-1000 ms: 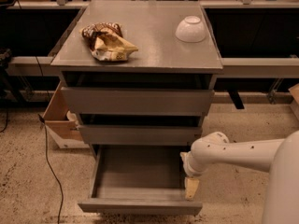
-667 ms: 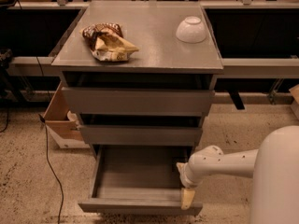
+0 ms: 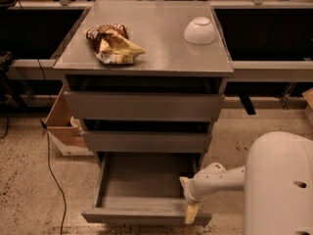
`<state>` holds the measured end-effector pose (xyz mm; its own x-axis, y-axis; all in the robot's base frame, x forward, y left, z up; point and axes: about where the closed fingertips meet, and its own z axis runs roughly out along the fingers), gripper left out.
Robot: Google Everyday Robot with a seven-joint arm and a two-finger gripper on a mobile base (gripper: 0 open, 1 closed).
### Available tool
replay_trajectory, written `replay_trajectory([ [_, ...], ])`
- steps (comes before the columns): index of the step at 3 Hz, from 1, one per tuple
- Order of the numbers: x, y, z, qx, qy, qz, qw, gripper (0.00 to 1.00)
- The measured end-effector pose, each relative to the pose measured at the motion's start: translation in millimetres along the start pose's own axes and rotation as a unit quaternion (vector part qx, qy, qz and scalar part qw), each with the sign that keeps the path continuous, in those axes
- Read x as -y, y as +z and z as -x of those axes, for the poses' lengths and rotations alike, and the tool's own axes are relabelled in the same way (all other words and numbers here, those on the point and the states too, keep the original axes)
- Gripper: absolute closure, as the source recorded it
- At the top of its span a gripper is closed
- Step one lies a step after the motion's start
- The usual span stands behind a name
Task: Close bottom drawer
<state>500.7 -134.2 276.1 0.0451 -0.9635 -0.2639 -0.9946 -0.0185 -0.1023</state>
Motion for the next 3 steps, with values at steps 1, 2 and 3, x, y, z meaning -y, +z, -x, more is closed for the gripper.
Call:
replay_trajectory([
  [1, 3.7, 27.8, -10.2, -0.004, 0.001, -0.003, 1.0, 0.0],
  [2, 5.9, 49.1, -21.4, -0.006, 0.011, -0.011, 0.9999, 0.0],
  [3, 13.5, 66.7, -21.5, -0.001, 0.013, -0.021, 0.9997, 0.0],
])
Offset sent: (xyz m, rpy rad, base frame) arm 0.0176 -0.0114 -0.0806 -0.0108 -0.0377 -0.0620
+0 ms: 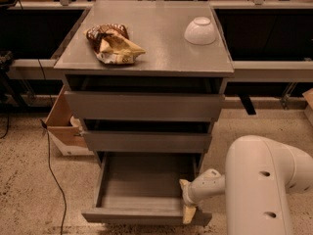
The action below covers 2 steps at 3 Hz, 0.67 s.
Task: Close bottom drawer
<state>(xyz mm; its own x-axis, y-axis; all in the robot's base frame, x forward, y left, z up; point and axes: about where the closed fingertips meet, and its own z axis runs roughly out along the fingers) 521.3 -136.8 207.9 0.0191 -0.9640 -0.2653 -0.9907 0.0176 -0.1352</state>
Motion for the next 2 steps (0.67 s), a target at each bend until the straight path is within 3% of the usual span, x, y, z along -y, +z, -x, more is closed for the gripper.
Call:
replay_trajectory([
  [1, 11.9, 13.7, 8.0, 0.007, -0.009, -0.008, 0.9999, 0.17],
  [2, 24.2, 24.0, 17.8, 0.012, -0.02, -0.014, 0.9996, 0.4],
])
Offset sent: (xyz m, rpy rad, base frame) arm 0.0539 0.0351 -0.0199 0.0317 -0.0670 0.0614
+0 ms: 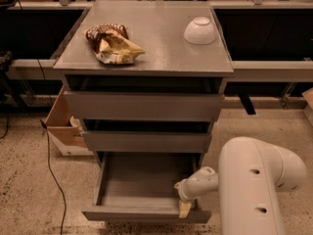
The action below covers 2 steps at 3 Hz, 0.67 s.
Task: Close bottom drawer
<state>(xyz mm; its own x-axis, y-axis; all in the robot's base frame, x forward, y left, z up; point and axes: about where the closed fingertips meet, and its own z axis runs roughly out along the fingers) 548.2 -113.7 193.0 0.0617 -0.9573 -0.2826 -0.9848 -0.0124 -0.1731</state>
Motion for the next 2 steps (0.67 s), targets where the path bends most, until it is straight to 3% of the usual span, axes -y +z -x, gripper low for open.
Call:
replay_trajectory([
  [1, 2.4, -1.4, 2.1, 0.001, -0.003, -0.002, 1.0, 0.63],
  [2, 25.9, -8.6, 17.2, 0.006, -0.023, -0.019, 0.9995, 0.65],
])
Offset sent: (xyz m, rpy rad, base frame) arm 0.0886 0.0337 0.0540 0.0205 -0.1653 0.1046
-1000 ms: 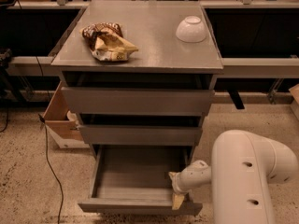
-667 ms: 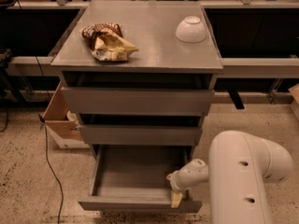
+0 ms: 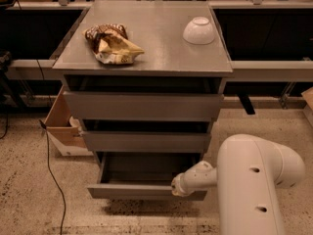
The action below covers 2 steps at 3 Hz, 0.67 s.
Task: Close bottom drawer
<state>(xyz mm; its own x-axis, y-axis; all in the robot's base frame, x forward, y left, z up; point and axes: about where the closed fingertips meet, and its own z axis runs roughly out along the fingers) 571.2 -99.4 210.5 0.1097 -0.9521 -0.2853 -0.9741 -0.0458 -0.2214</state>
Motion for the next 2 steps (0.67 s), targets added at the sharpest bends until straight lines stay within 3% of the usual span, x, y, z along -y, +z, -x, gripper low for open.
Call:
replay_trajectory([
  [2, 57.9, -28.4, 32.4, 0.01, -0.054, -0.042, 0.9976, 0.19],
])
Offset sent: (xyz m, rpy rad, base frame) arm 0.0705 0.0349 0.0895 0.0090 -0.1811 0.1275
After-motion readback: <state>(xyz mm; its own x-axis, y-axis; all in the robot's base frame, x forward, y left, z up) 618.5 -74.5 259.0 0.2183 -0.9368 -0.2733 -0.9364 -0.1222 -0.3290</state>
